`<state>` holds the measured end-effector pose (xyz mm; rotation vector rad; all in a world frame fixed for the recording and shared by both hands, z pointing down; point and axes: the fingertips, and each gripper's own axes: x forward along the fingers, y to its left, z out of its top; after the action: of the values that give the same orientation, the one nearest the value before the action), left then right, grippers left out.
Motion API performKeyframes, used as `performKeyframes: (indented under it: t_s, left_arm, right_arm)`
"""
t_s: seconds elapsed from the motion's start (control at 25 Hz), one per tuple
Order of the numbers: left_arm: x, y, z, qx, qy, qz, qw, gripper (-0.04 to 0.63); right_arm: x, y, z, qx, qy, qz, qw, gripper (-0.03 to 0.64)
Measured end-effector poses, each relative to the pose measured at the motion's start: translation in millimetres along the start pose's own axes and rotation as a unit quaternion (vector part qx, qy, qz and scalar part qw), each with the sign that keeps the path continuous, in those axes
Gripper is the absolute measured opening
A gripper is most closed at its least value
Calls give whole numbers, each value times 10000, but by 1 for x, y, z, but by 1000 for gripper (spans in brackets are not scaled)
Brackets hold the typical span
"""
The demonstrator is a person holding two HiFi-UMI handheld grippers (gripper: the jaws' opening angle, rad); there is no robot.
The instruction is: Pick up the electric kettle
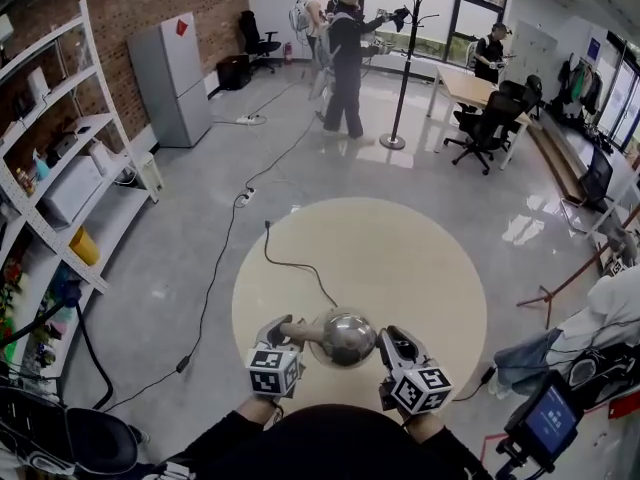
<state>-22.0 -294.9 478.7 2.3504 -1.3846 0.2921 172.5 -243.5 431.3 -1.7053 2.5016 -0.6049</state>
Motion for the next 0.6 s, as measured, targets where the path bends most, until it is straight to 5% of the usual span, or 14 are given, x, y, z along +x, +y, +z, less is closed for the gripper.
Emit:
performKeyframes:
  t_s: [0.6]
  left_arm:
    - [-24,-24,41,241,-509,-162,9983,121]
  right_arm:
    - [-22,15,48,-606,-878,190,9941,75]
